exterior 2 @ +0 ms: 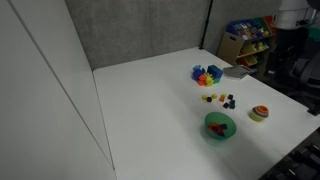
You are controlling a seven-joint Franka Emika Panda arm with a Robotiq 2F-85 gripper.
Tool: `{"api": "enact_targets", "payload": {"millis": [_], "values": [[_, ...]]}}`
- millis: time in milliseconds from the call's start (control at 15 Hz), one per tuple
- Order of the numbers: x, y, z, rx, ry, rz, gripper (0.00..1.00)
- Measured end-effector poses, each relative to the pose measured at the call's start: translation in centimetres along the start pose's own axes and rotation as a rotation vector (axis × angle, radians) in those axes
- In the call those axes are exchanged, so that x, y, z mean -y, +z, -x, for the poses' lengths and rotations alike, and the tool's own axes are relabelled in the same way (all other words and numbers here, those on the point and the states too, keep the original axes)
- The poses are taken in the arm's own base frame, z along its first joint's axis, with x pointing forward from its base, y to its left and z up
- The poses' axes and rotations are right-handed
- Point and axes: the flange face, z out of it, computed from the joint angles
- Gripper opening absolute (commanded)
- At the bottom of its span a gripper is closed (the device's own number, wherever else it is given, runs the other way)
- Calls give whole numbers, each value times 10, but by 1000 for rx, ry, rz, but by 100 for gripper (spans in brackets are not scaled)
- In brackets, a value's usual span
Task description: Put a small blue block in the bowl
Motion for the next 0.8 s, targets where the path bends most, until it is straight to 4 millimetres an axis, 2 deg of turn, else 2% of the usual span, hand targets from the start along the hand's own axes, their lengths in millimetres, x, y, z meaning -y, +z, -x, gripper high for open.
{"api": "enact_targets", "payload": {"millis": [200,400,600,800], "values": [[-45,-14,11,-27,40,-89,100],[-80,-29,26,-79,61,-144,100],[-97,-40,43,-137,76,-157,100],[-101,-44,54,-165,78,-163,100]]}}
